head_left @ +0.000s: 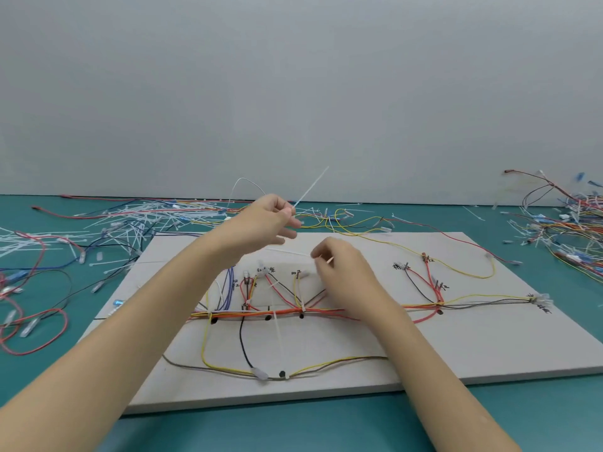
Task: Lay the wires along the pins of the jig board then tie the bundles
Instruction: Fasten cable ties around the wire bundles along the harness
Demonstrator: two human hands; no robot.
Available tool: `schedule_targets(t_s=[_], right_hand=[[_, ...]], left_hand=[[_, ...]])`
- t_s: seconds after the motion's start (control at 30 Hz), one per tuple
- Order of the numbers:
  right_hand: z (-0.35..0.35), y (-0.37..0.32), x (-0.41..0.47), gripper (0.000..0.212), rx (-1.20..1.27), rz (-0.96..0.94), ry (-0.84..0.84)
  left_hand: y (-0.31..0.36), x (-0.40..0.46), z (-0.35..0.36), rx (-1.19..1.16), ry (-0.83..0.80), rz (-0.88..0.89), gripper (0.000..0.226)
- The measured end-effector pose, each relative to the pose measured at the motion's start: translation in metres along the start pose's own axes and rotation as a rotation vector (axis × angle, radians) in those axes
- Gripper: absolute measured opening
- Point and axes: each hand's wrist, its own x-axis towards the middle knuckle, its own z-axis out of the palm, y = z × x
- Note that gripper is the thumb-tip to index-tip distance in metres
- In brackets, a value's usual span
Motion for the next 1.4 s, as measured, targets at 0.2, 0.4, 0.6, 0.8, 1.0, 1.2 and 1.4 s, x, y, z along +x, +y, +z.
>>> schedule_targets(t_s=[0.2, 0.4, 0.6, 0.8, 1.0, 1.2, 1.4], right_hand=[[-0.053, 0.042, 0.006, 0.007, -0.055, 0.219, -0.023], [-0.075, 0.053, -0.002, 0.034, -0.067, 0.284, -0.249], [-0.067, 0.044, -0.008, 0.035, -0.318, 0.331, -0.498], [-0.061, 0.039, -0.007, 0.029, -0.433, 0.342, -0.500], [-0.061, 0.043, -0.005, 0.027, -0.371, 0.325, -0.518], [-0.062, 0.043, -0.004, 0.024, -0.349, 0.363, -0.508], [-0.061, 0.040, -0.006, 0.026, -0.402, 0.314, -0.552]], left_hand=[[-0.032, -0.019, 0.038, 0.242, 0.161, 0.045, 0.009], [-0.052, -0.019, 0.054, 0.961, 0.460, 0.420, 0.024], [-0.055, -0.011, 0.058, 1.012, 0.109, 0.243, 0.031], [-0.065, -0.008, 0.059, 0.968, 0.133, 0.258, 0.028], [-0.062, -0.019, 0.061, 0.915, 0.278, 0.451, 0.019], [-0.063, -0.046, 0.077, 0.907, 0.027, 0.514, 0.015], [-0.066, -0.044, 0.080, 0.982, 0.012, 0.475, 0.020]])
